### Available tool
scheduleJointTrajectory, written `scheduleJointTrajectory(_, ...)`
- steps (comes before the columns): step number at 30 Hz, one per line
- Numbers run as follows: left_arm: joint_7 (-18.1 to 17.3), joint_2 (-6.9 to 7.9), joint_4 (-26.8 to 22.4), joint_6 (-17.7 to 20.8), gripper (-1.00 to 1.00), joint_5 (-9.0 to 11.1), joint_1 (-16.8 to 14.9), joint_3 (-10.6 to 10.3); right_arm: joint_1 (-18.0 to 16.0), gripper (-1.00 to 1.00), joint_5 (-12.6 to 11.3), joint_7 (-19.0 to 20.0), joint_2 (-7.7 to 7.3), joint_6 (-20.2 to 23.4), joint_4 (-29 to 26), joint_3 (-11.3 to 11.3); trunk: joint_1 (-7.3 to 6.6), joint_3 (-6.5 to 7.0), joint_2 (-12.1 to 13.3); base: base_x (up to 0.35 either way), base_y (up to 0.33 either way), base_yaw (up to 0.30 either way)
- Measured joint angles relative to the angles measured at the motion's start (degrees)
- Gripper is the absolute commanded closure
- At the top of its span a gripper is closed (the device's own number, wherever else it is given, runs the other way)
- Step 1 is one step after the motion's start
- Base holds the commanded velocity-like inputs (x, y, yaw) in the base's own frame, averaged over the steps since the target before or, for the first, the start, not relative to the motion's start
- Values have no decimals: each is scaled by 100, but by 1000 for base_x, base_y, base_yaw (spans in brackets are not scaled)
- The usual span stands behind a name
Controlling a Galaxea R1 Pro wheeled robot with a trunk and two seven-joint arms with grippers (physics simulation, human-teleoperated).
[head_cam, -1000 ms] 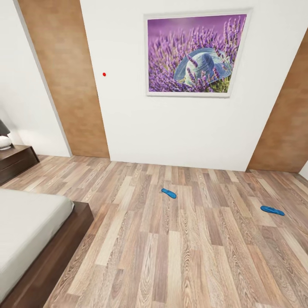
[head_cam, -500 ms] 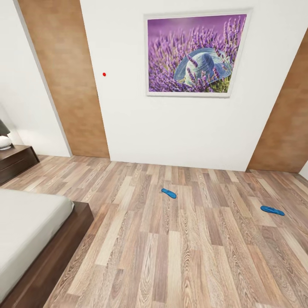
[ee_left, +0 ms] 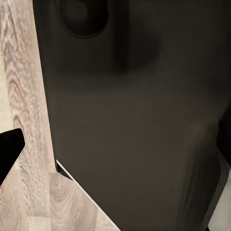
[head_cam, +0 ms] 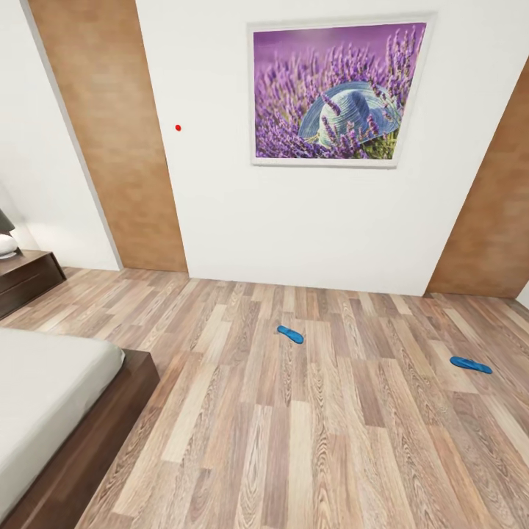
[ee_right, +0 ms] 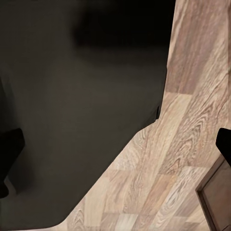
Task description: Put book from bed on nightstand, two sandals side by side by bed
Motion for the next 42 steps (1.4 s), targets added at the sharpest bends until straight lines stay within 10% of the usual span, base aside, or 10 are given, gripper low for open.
scheduleJointTrajectory(18,0,1,-69,-212,-100,-5,0,11,-3,-100,16,0,9,-1,-15,-28,-1,0,0,326,0,0)
scheduleJointTrajectory(42,29,48,-2319,-390,-100,-61,-7,12,-22,-100,4,-22,-180,-477,-2144,-58,2,1,1,285,0,0)
